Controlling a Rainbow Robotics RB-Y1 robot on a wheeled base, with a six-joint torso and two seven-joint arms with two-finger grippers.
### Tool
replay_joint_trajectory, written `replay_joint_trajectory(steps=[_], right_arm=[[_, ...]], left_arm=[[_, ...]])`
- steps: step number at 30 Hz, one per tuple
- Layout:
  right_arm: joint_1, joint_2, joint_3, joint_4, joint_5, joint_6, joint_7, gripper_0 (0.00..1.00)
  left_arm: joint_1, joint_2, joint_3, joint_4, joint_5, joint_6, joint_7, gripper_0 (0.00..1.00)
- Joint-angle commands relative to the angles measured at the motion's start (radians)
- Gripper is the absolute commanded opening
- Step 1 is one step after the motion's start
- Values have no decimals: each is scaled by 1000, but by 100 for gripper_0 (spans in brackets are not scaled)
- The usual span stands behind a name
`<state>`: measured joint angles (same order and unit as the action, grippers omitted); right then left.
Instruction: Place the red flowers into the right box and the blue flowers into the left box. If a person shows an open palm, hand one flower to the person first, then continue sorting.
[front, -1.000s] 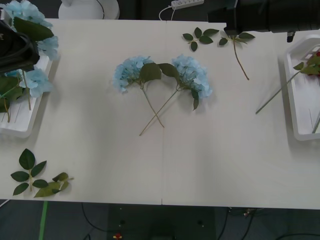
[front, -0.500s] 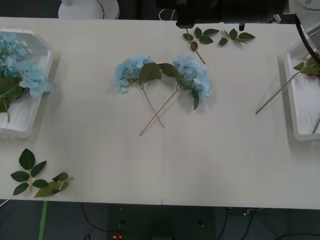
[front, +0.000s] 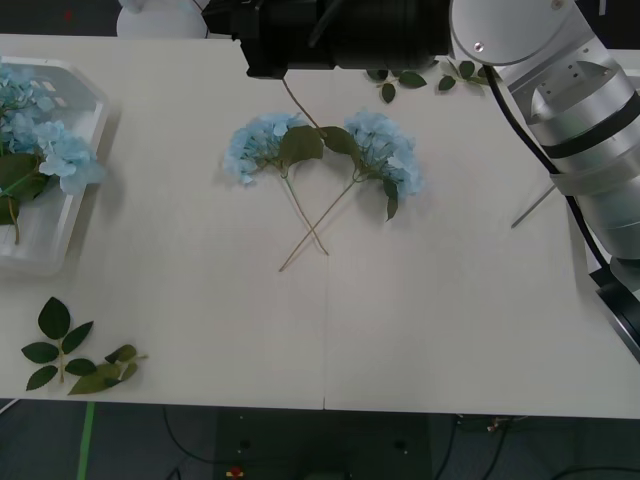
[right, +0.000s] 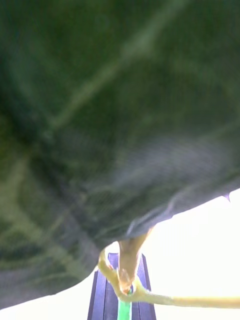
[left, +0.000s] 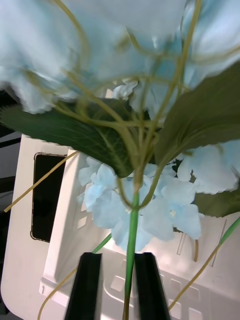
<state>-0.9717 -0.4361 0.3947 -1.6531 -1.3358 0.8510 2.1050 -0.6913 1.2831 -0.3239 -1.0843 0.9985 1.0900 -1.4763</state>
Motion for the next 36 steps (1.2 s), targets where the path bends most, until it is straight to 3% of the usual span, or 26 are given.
replay_joint_trajectory(steps=[1,9,11,17,24,30,36], right_arm=[[-78,63,65,10,26,-52,-10,0],[-117,128,104,99,40,-84,-13,0],[-125,137,122,119,47,-112,-16,0],[-127,140,151,128,59,-156,-25,0],[-128,140,151,128,59,-159,-36,0],[-127,140,151,128,52,-159,-43,0],[-127,140,151,128,50,-159,-46,0]], left_arm=[[62,71,57,-31,-18,-36,-44,46],[75,71,71,-43,20,-39,-62,85],[121,71,126,-69,86,-42,-68,99],[352,42,384,-266,265,-42,-67,100],[665,-122,645,-549,474,-137,-65,100],[895,-219,663,-821,535,-311,-68,100],[963,-392,620,-1020,488,-340,-64,100]])
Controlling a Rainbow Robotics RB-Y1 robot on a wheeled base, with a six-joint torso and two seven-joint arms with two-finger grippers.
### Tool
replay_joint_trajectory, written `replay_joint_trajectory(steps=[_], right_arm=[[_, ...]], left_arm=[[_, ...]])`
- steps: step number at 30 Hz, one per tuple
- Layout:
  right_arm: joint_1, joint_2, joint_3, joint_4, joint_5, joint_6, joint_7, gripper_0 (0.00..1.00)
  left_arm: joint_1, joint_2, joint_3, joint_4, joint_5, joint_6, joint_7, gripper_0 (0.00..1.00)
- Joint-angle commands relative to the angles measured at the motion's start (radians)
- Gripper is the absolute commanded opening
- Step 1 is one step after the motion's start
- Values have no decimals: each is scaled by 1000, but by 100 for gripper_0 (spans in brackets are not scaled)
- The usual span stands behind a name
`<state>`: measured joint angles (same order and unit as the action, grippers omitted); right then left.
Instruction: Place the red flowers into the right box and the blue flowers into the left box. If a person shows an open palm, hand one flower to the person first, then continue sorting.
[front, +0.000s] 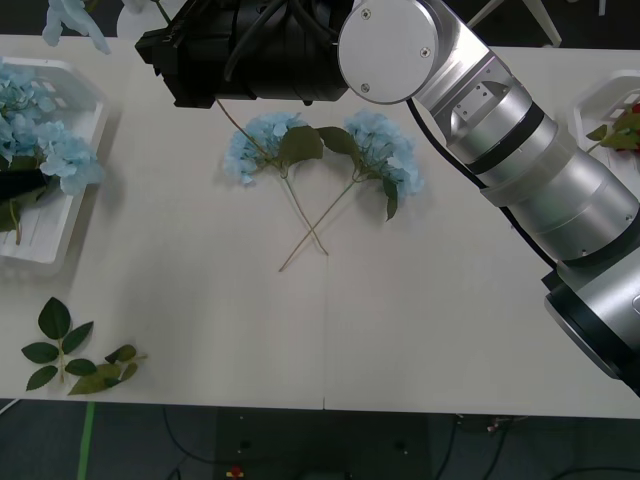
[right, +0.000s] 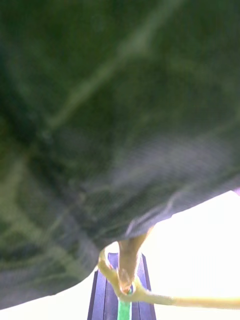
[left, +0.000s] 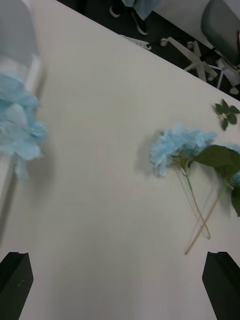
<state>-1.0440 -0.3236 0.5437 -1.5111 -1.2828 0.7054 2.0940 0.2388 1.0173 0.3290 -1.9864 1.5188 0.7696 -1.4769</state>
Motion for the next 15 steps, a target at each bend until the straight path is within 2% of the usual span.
replay_joint_trajectory(steps=[1,8,15], right_arm=[[-54,28,2,-14,-3,-14,-34,0],[-54,23,2,-14,-6,-12,-40,0],[-54,21,2,-14,-6,-9,-43,0]], left_arm=[[31,-146,-42,-134,-42,-21,-62,100],[-93,-341,-205,-190,-233,-59,-69,100],[-191,-456,-320,-190,-377,-141,-65,100]])
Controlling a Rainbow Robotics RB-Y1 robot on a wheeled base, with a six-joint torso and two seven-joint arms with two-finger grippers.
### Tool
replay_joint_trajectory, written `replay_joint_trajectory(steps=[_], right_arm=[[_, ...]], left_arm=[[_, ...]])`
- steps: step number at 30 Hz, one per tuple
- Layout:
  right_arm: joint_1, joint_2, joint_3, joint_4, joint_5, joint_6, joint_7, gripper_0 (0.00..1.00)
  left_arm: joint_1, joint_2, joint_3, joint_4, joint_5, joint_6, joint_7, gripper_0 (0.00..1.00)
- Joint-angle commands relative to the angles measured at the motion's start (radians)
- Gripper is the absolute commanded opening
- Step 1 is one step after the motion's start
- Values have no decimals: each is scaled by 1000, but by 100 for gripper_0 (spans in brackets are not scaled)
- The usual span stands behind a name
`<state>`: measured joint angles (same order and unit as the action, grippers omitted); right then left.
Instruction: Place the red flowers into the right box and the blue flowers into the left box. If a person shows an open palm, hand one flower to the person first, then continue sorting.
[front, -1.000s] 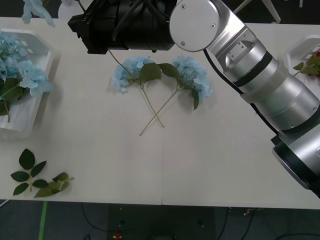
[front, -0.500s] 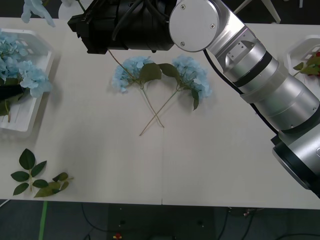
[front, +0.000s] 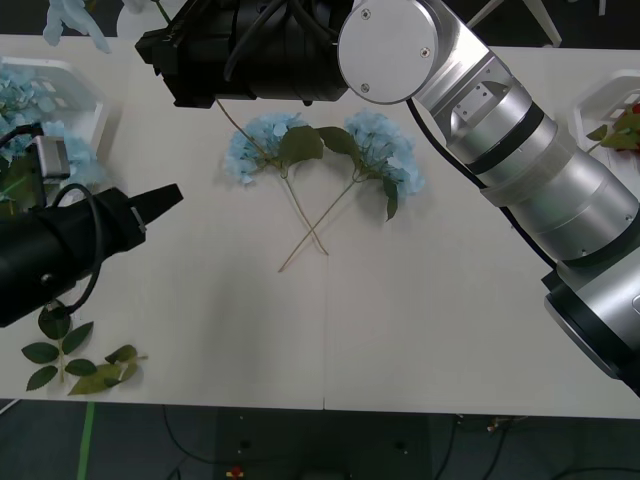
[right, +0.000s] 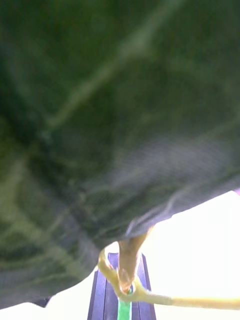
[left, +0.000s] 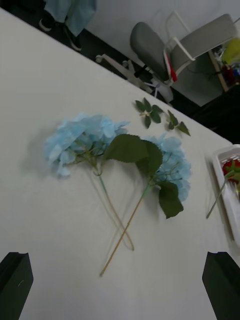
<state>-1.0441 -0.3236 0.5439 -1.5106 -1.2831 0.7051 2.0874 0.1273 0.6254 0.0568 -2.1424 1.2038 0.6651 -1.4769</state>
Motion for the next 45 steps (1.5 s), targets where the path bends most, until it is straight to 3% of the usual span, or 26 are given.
replay_joint_trajectory(steps=[1,13,19,24,45], right_arm=[[-54,21,2,-14,-5,-9,-36,0],[-54,6,2,-14,-5,-7,-50,0],[-54,-2,2,-14,-16,-9,-53,0],[-54,-8,2,-14,-18,-9,-55,0],[-54,-20,1,-14,-13,-9,-61,0]], left_arm=[[-97,-82,-58,-34,-70,-36,-63,100],[-161,-124,-167,-43,-128,-117,-62,100],[-239,-205,-187,27,-159,-124,-60,100],[-298,-248,-227,104,-201,-206,-60,100],[-374,-289,-261,222,-178,-309,-45,100]])
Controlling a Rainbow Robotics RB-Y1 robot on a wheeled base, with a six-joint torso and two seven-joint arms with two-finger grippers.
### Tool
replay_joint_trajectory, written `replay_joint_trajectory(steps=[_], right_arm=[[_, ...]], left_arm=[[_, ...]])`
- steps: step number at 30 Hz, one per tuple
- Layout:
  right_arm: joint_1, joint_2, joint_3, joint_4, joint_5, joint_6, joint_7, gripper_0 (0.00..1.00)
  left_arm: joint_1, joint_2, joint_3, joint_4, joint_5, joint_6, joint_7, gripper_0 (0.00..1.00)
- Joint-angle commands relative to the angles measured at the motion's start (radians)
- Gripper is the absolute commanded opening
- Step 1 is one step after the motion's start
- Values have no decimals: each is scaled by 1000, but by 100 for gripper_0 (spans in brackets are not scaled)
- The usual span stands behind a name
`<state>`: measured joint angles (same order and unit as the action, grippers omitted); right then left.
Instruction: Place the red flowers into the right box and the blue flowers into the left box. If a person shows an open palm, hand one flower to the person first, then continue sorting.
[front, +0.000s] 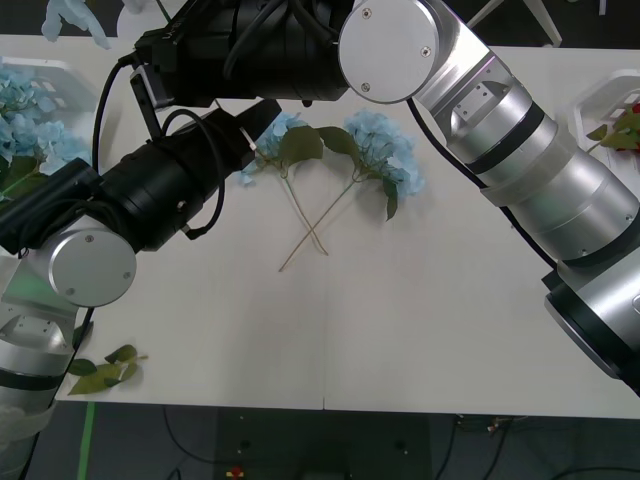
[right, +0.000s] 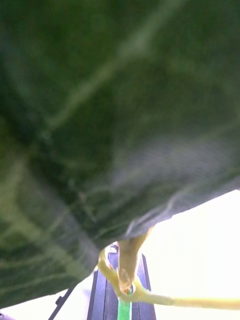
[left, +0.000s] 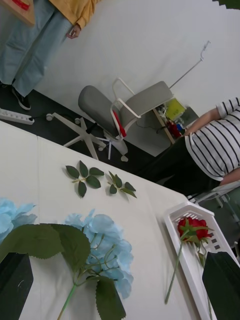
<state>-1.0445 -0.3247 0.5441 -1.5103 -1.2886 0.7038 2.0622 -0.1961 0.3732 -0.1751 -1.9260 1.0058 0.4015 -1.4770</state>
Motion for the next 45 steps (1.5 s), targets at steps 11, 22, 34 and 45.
replay_joint_trajectory(steps=[11,22,34,45], right_arm=[[-54,-25,-1,-14,-2,-7,-45,0],[-54,-30,0,-11,6,-7,-50,0],[-54,-53,-3,-11,-12,-7,-77,72],[-55,-160,-32,-14,-195,82,-83,76]], left_arm=[[-49,-37,-41,13,102,-52,-43,0],[-49,-39,-47,13,106,-52,-39,0],[-48,-37,-46,15,105,-53,-39,0],[-40,35,-6,15,119,-53,-32,0]])
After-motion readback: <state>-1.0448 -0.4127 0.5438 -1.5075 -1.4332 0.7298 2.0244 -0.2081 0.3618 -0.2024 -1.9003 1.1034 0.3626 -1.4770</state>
